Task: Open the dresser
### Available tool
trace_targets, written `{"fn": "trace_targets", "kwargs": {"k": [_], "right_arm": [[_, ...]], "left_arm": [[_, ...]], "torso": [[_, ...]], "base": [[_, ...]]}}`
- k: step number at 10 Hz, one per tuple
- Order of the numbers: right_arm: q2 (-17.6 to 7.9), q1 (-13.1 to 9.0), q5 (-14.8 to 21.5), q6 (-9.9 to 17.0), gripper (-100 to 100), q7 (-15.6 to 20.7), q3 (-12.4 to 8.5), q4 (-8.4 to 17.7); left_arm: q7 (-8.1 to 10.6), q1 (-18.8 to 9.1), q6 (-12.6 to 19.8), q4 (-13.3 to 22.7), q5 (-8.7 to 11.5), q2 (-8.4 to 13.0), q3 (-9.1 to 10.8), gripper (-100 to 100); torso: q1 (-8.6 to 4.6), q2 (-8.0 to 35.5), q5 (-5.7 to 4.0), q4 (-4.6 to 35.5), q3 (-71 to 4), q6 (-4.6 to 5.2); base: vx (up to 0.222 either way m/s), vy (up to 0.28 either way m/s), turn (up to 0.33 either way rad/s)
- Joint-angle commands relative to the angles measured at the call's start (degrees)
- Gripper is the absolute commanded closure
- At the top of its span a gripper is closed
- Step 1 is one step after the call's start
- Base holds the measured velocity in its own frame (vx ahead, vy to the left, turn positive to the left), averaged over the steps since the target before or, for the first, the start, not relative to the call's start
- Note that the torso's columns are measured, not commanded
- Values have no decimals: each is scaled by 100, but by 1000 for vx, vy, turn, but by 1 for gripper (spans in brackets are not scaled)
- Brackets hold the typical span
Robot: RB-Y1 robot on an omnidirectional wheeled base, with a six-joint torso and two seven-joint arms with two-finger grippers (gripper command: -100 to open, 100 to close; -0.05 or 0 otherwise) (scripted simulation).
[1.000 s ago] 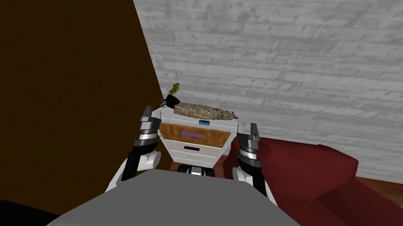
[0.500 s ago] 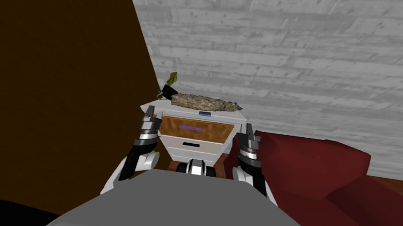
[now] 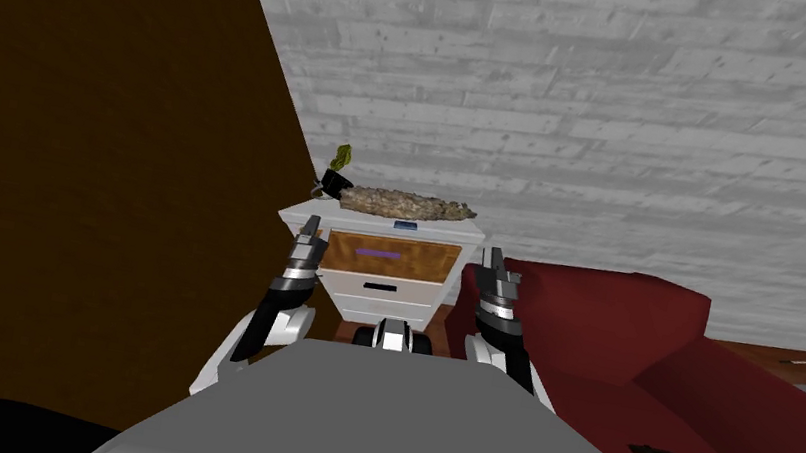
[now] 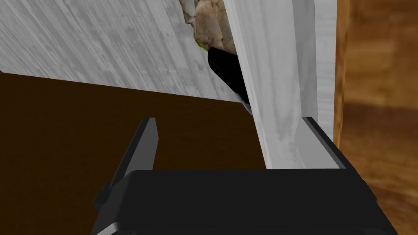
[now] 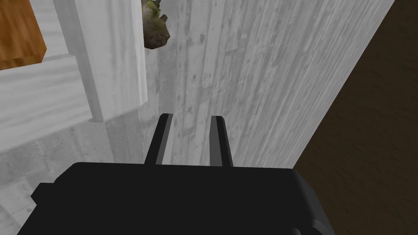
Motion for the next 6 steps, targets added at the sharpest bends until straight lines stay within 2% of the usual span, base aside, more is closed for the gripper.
{"fn": "trace_targets", "kwargs": {"k": [1, 6], "right_arm": [[0, 0, 0, 0, 0, 0, 0, 0], [0, 0, 0, 0, 0, 0, 0, 0]], "left_arm": [[33, 13, 272, -5, -14, 90, -38, -100], [81, 75, 701, -16, -45, 37, -123, -100]], "torso": [[1, 1, 2, -2, 2, 2], [-11, -40, 15, -40, -17, 22]], "base": [[-25, -15, -24], [-26, -16, -35]]}}
